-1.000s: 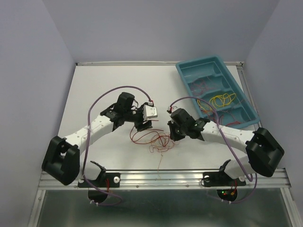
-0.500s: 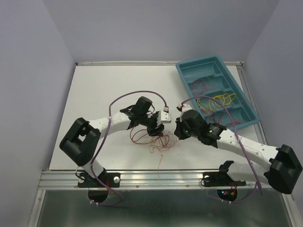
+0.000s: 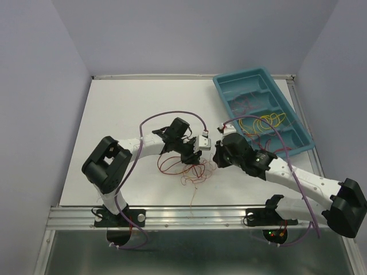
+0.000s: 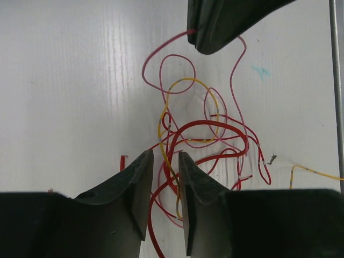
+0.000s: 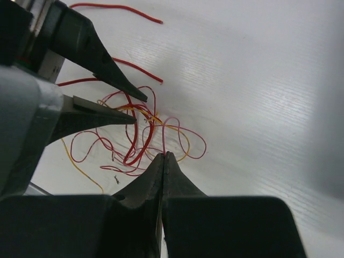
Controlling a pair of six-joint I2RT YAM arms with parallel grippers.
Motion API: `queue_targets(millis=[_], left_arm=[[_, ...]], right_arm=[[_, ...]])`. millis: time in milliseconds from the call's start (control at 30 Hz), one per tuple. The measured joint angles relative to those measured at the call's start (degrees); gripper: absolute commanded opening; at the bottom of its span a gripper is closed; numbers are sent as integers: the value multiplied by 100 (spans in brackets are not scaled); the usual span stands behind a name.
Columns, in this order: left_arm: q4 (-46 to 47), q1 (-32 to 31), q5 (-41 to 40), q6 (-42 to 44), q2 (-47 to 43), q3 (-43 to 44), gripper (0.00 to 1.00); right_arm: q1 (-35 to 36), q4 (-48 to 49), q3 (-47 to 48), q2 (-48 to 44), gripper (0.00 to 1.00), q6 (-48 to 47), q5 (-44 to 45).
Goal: Untangle the cables
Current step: Untie the cable.
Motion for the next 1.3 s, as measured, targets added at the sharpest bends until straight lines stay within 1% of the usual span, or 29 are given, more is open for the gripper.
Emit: queue_targets(millis=[67,100,133,167,200,233,367,400,467,533,567,667,733,767,867,1000,1100,1233,1300], left_arm=[[-11,-2,-2,0,0,2,40],[-22,-2,-13,-9,2,2,36],[-44,-4,-39,-26,4,11,29],[-63,-9,-59,-39,26,46,11],[-79,-13,-83,-55,50,85,4],[-96,-15,-105,-90,85,140,0],[-151,55,-157,-103,66,203,0],[-184,87,-157,-118,20,203,0],[-350,363,-109,-260,-238,236,0],[-595,949,142,-385,-564,437,0],[-680,1349,315,-424,-726,588,0],[-852,2778,708,-479,-1250,1163,0],[-914,3412,837,-533,-1652,1373,0],[-931,3580,870,-575,-1884,1401,0],[-887,3674,955,-868,-2417,1386,0],[-437,3945,988,-1405,-2677,1106,0],[-282,4275,896,-1657,-2603,890,0],[11,4404,625,-1991,-2490,636,0],[313,4577,498,-2225,-2487,472,0]], right_arm=[[0,-2,0,-162,0,52,72],[0,-2,0,-275,1,76,120],[0,-4,0,-343,1,94,153],[0,-13,2,-468,0,118,190],[0,-28,0,-549,1,131,221],[0,-50,2,-660,1,162,267],[0,-177,7,-1097,0,286,564],[0,-223,9,-1255,1,348,767],[4,-299,20,-1504,0,452,1091],[13,-356,44,-1847,1,584,1462],[11,-385,72,-2000,0,654,1663],[24,-413,190,-2306,0,815,2098],[26,-413,278,-2352,1,935,2396],[28,-411,304,-2356,1,977,2509],[31,-420,374,-2363,0,1156,2979],[31,-503,428,-2485,1,1287,3495],[31,-597,892,-2321,0,1246,3654],[31,-544,1731,-1919,1,1163,3998],[33,-542,1947,-1886,1,1113,4238]])
